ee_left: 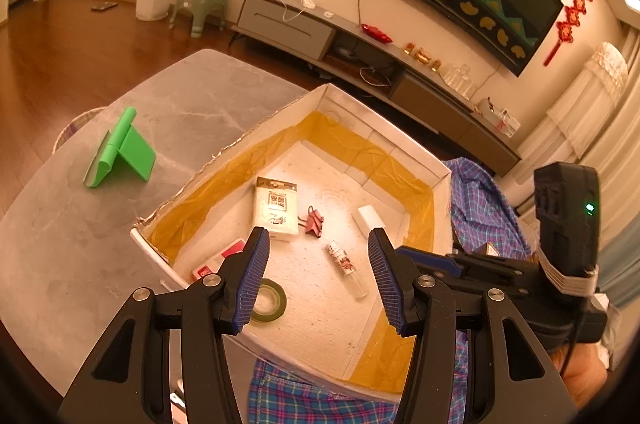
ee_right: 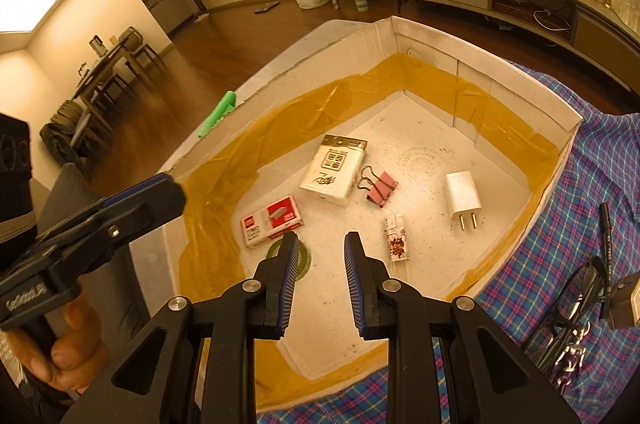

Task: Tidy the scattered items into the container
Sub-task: 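Move both tools back over the cloth to the glasses and figurine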

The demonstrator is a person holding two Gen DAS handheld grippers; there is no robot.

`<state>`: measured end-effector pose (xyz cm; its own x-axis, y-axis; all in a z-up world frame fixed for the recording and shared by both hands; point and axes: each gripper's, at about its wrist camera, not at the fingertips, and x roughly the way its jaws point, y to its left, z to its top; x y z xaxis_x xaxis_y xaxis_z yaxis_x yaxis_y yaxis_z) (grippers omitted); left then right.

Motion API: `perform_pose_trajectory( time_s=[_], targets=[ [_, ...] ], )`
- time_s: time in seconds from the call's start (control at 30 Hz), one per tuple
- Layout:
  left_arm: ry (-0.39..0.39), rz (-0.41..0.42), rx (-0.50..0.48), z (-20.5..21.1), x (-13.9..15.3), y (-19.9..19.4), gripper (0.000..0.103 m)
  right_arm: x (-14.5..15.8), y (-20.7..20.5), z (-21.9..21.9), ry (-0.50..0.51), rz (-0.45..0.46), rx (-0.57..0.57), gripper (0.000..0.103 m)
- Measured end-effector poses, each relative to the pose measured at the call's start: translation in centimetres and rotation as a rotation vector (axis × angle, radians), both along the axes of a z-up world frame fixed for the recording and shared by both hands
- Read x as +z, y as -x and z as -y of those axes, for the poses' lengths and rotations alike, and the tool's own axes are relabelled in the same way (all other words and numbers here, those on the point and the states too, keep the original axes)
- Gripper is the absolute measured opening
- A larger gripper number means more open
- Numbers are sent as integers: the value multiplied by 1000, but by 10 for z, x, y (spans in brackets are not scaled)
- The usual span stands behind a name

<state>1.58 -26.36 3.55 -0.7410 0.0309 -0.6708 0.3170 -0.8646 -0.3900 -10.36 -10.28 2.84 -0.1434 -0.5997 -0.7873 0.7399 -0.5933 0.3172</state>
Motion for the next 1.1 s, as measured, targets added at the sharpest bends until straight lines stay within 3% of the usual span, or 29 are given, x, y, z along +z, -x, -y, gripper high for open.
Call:
perform_pose_trajectory(
  time_s=[0.4,0.73,1.1],
  targets=[
    [63,-14,-78,-40,8,5,54,20,-13,-61,149,-14,-13,26],
    [212,-1,-197,-99,8,16,54,9,-4,-129,201,-3,-97,29],
    [242,22,-301,-152,-1,36,54,-3,13,-203,266,21,-216,29]
  ],
)
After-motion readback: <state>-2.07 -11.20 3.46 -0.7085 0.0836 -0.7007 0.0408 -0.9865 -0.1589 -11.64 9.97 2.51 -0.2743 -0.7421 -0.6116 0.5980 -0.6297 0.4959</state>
